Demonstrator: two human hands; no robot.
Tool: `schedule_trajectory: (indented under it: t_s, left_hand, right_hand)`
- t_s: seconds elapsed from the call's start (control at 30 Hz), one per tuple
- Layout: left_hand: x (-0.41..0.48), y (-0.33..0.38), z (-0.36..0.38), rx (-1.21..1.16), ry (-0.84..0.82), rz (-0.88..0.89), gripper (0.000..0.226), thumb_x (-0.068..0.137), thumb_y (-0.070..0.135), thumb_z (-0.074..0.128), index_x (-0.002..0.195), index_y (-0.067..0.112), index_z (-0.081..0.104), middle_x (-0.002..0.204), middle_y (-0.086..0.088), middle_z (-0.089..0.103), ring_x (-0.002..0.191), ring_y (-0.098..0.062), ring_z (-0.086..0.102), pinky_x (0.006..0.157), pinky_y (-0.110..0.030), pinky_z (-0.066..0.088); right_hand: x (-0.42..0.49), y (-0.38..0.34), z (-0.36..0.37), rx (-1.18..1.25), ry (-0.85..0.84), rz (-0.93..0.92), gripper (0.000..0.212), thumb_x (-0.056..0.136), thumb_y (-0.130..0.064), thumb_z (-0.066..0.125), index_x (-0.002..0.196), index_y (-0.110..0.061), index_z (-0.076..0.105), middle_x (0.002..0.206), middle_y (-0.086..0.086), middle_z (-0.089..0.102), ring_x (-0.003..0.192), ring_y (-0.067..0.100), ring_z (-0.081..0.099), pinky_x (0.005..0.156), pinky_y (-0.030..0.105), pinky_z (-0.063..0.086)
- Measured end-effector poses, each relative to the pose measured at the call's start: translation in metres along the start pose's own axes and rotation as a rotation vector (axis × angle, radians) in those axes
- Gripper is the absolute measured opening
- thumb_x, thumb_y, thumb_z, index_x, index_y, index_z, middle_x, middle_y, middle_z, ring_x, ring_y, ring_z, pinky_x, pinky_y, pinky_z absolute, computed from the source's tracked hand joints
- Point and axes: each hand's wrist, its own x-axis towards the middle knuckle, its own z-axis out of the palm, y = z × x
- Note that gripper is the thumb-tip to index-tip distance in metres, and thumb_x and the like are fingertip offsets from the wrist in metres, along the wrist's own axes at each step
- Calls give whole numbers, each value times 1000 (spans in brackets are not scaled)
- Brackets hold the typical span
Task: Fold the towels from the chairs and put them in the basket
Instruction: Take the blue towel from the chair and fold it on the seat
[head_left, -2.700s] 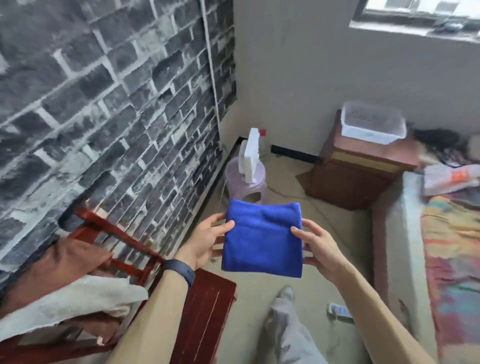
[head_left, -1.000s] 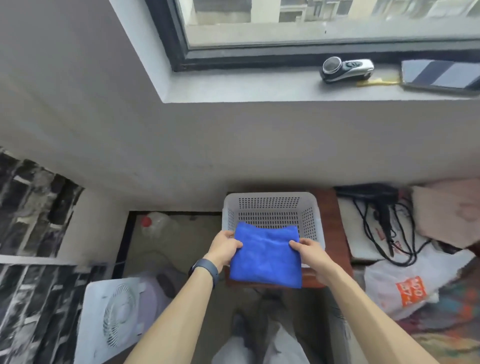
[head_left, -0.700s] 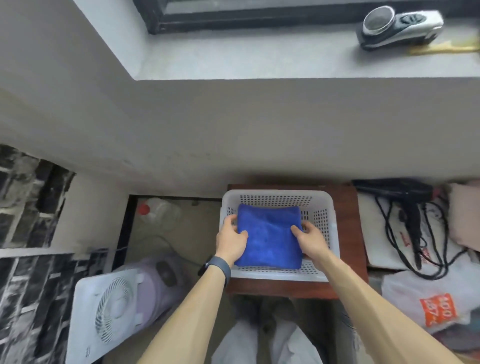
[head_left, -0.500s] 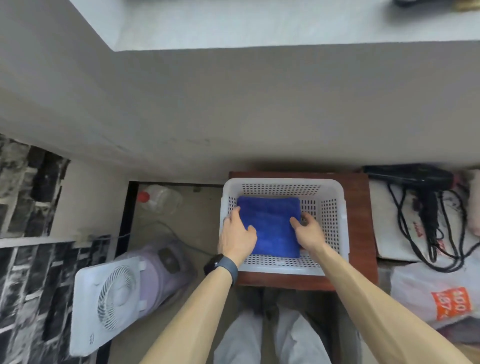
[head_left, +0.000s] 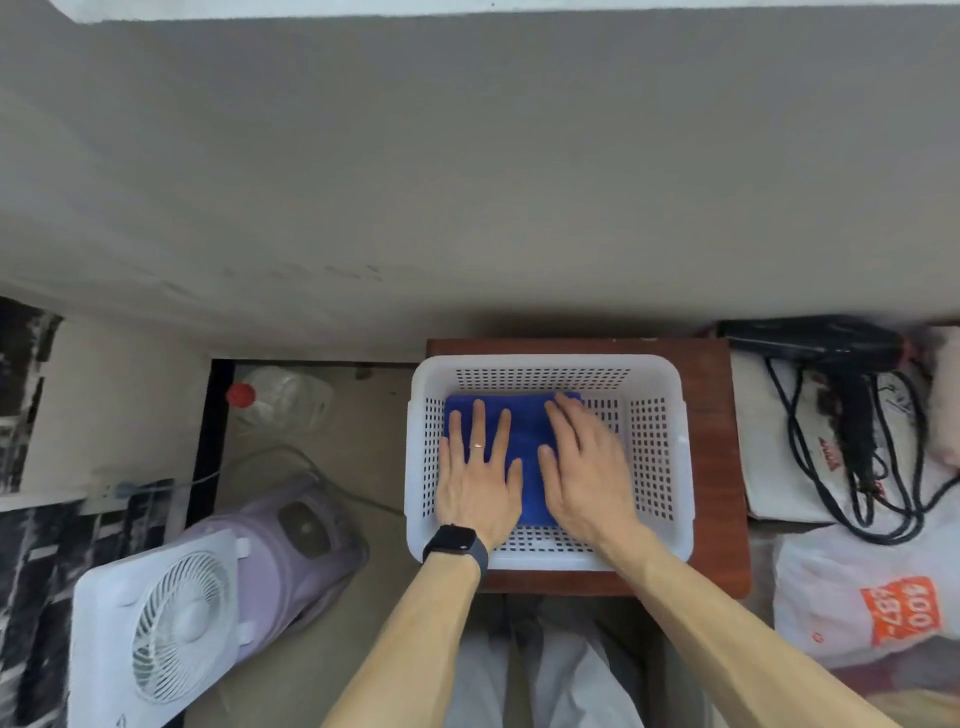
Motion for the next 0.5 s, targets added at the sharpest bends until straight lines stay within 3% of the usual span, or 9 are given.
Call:
schedule_trajectory:
  t_s: [0.1, 0.2, 0.27, 0.4, 0.5]
  left_hand:
    - [5, -7, 16, 31, 20, 25, 65, 100, 53, 21, 157, 24, 13, 164, -10, 13, 151, -36, 10, 120, -50, 10]
    - [13, -11, 23, 55, 35, 25, 65, 100, 56, 21, 157, 25, 13, 164, -8, 11, 151, -35, 10, 119, -48, 6]
    - [16, -12, 20, 62, 0, 9, 66, 99, 58, 16, 157, 28, 3, 165, -6, 0, 152, -33, -1, 121, -46, -2]
    - [7, -5, -3, 163, -92, 2, 67, 94, 59, -3, 153, 31, -19, 161, -3, -24, 150, -29, -21, 117, -46, -19]
    - [-6, 0, -41, 177, -86, 22, 66, 99, 48, 27, 159, 31, 5, 166, -6, -8, 153, -29, -9, 119, -53, -15]
  right_hand:
    - [5, 17, 26, -129, -223, -102, 62, 104, -44, 28, 159, -16, 20, 167, 4, 15, 154, 21, 12, 122, 54, 18]
    - [11, 30, 40, -174, -289, -93, 64, 104, -51, 20, 160, -22, 4, 167, -3, -2, 155, 15, -3, 124, 54, 1]
    - [14, 28, 41, -179, -293, -87, 65, 104, -52, 19, 160, -25, 0, 167, -5, -7, 154, 13, -7, 123, 52, -7]
    - [8, 14, 27, -261, -276, -52, 65, 103, -48, 24, 159, -19, 11, 168, 3, 8, 155, 20, 1, 122, 58, -2]
    - [-8, -3, -3, -293, -261, -9, 62, 99, -42, 37, 153, -12, 37, 163, 11, 28, 154, 28, 15, 121, 62, 7]
